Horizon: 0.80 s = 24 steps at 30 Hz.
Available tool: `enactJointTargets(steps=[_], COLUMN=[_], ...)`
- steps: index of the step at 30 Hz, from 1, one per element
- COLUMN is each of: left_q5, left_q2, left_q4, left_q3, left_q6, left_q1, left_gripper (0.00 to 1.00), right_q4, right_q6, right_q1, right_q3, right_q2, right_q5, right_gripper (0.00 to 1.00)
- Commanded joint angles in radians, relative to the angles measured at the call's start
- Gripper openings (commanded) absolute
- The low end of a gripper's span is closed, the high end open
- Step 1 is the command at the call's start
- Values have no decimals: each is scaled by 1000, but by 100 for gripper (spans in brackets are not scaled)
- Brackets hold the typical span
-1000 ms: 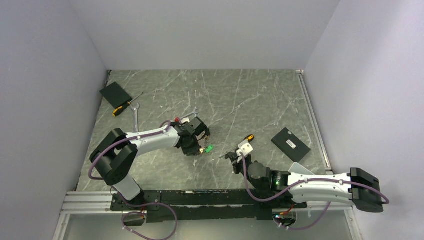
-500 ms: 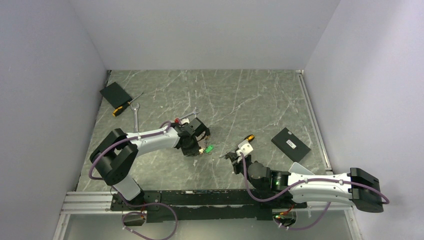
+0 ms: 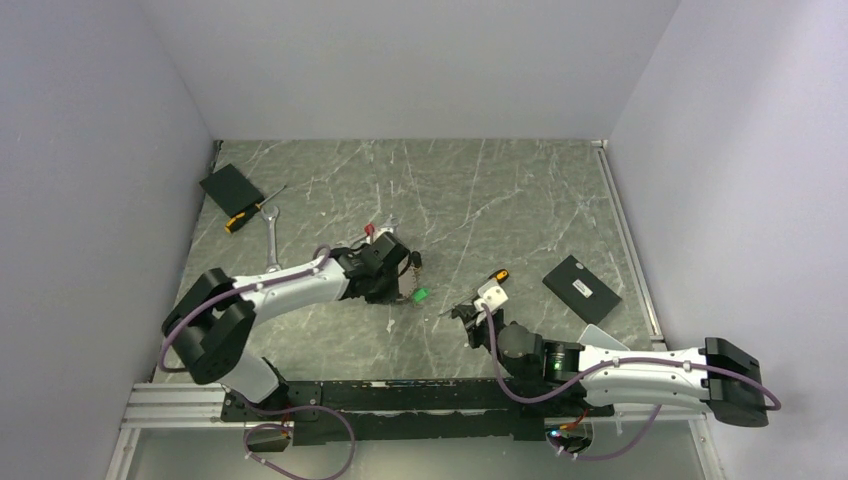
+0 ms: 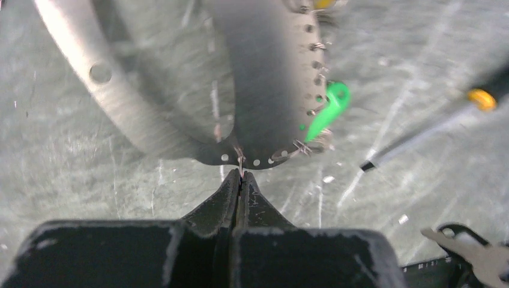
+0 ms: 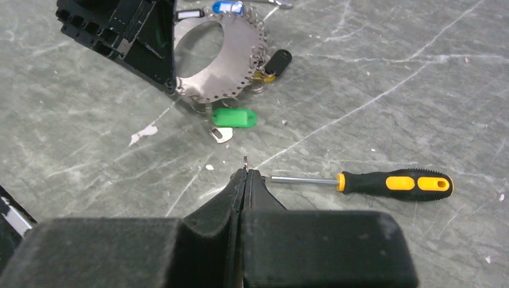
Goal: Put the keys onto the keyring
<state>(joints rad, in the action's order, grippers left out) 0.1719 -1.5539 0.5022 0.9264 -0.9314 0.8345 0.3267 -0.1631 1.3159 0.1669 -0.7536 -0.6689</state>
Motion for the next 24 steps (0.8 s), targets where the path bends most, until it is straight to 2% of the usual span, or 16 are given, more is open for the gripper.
enactJointTargets(steps=[1, 6, 9, 16, 20, 24], left_q5=[-86, -215, -257, -455, -510, -569], left_q2=[117, 208, 273, 487, 619, 672], left_q4=[-154, -188, -190, -256, -343, -316], left_q3=[-4, -4, -16, -109, -193, -189], left_q6=[332, 599, 709, 1026, 1130, 1201], left_q1=[7, 8, 8, 8, 9, 9], left_gripper=[0, 0, 0, 0, 0, 0], right_q4=[-11, -54, -70, -114, -110, -113], right_q6=[-8, -1, 6, 70, 85, 97], right_q1=[-4, -4, -4, -4, -4, -4], right_q3=[76, 134, 159, 221, 248, 286], right_q2=[39, 57, 84, 140, 141, 108], right_q5=[11, 29, 54, 167, 254, 374], right_gripper=[0, 0, 0, 0, 0, 0])
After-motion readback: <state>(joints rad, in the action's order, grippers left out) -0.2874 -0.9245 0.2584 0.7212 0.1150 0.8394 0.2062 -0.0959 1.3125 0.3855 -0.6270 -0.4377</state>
